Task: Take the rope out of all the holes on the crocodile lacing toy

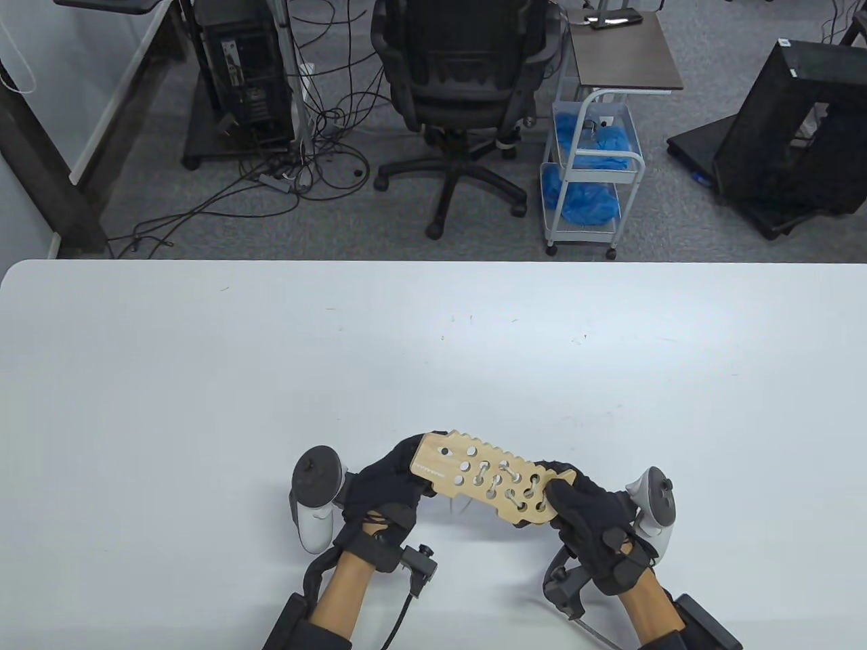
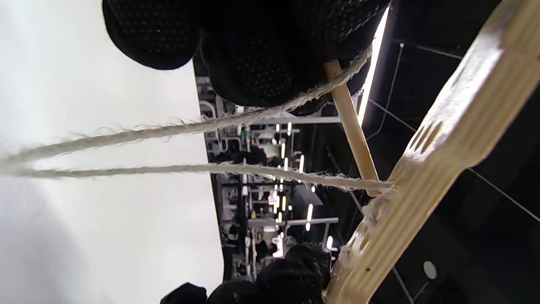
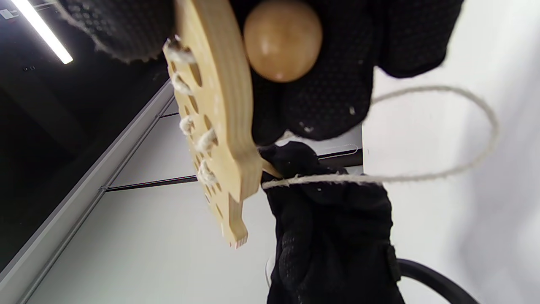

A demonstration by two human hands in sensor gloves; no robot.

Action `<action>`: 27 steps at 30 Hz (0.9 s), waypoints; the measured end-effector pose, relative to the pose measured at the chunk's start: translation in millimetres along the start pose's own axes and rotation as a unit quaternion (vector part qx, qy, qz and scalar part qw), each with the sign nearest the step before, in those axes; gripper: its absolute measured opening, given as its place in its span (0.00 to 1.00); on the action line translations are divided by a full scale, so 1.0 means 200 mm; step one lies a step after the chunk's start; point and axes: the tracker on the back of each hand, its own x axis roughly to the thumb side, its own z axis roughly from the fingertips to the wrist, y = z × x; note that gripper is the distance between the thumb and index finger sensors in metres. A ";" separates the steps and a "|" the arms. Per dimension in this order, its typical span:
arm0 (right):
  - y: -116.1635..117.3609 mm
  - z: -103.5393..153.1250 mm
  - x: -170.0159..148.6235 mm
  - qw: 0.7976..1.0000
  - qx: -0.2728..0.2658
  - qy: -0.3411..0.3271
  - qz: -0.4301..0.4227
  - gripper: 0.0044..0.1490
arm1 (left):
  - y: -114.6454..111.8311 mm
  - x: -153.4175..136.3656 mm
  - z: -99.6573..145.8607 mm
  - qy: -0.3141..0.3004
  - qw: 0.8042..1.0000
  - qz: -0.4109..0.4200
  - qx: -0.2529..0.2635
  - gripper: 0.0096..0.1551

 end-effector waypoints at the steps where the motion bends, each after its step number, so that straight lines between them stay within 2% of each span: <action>1: 0.01 0.00 0.00 1.000 0.006 0.000 -0.004 0.31 | 0.00 -0.01 -0.01 0.004 1.000 0.017 -0.010 0.25; 4: 0.03 0.00 -0.01 1.000 0.021 -0.001 -0.016 0.31 | -0.02 -0.03 -0.01 0.014 0.998 0.049 -0.036 0.25; 12: 0.04 0.00 -0.01 0.999 0.027 -0.003 -0.019 0.31 | -0.02 -0.03 -0.01 0.013 0.997 0.066 -0.037 0.24; 17: 0.04 0.00 0.00 0.999 0.036 -0.006 -0.026 0.31 | -0.04 -0.03 -0.01 0.010 0.995 0.083 -0.056 0.24; 27: 0.05 -0.01 -0.01 0.999 0.038 -0.005 -0.034 0.31 | -0.04 -0.02 0.00 0.009 0.996 0.076 -0.048 0.24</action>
